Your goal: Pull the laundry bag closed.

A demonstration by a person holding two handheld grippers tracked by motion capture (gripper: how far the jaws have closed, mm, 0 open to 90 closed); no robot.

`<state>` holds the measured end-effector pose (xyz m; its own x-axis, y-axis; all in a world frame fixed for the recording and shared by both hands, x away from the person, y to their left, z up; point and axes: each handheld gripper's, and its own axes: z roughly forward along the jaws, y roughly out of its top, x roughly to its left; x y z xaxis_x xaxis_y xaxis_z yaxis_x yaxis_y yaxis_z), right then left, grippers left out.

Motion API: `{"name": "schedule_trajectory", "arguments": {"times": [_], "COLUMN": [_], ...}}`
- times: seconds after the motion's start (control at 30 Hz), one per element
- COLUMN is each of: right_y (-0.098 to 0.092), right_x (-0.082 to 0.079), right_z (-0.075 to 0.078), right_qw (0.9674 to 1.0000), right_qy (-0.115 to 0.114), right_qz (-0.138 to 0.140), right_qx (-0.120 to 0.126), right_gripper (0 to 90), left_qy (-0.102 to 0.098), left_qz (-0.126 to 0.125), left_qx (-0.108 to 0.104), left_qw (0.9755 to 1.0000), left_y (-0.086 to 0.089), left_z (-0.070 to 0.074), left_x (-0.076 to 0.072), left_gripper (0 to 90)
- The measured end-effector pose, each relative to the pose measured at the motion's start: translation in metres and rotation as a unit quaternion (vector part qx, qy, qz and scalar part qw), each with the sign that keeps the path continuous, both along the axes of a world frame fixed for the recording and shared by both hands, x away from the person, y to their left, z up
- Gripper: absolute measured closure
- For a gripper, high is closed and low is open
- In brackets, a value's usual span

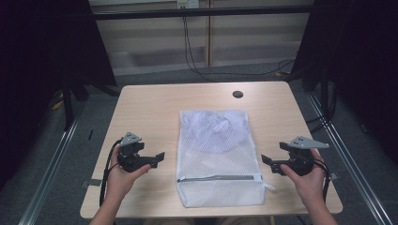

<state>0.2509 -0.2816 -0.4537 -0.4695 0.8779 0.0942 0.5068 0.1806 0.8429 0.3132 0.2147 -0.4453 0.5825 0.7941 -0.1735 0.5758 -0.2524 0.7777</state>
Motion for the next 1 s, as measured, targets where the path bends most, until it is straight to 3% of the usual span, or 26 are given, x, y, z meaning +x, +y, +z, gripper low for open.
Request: {"name": "schedule_trajectory", "arguments": {"times": [0.17,0.37,0.53,0.7,0.73,1.0], "right_y": [0.003,0.006,0.012,0.018,0.022,0.038], "right_x": [0.0,-0.001,0.001,0.001,0.002,0.005], "right_z": [-0.001,-0.001,-0.002,-0.002,-0.002,0.001], "right_qw": [1.0,1.0,0.9999,0.9997,0.9994,0.9983], "right_qy": [0.001,0.002,0.006,0.007,0.01,0.014], "right_qz": [0.001,0.005,0.009,0.024,0.033,0.055], "right_qx": [-0.003,0.001,0.0,-0.008,-0.01,-0.01], "right_gripper": [9.8,9.8,9.8,9.8,9.8,9.8], "left_qy": [0.004,0.018,0.026,0.029,0.03,0.036], "left_qz": [-0.003,-0.011,-0.027,-0.036,-0.034,-0.037], "left_qx": [-0.003,-0.025,-0.021,-0.023,-0.033,-0.028], "left_qw": [1.0,0.9995,0.9991,0.9987,0.9984,0.9983], "left_y": [-0.001,-0.005,-0.009,-0.011,-0.011,-0.011], "left_z": [-0.001,-0.002,-0.004,-0.004,-0.003,-0.006], "left_x": [0.0,0.001,0.0,-0.003,-0.004,-0.005], "left_gripper": [5.3,5.0,4.8,4.8,4.7,4.8]}}
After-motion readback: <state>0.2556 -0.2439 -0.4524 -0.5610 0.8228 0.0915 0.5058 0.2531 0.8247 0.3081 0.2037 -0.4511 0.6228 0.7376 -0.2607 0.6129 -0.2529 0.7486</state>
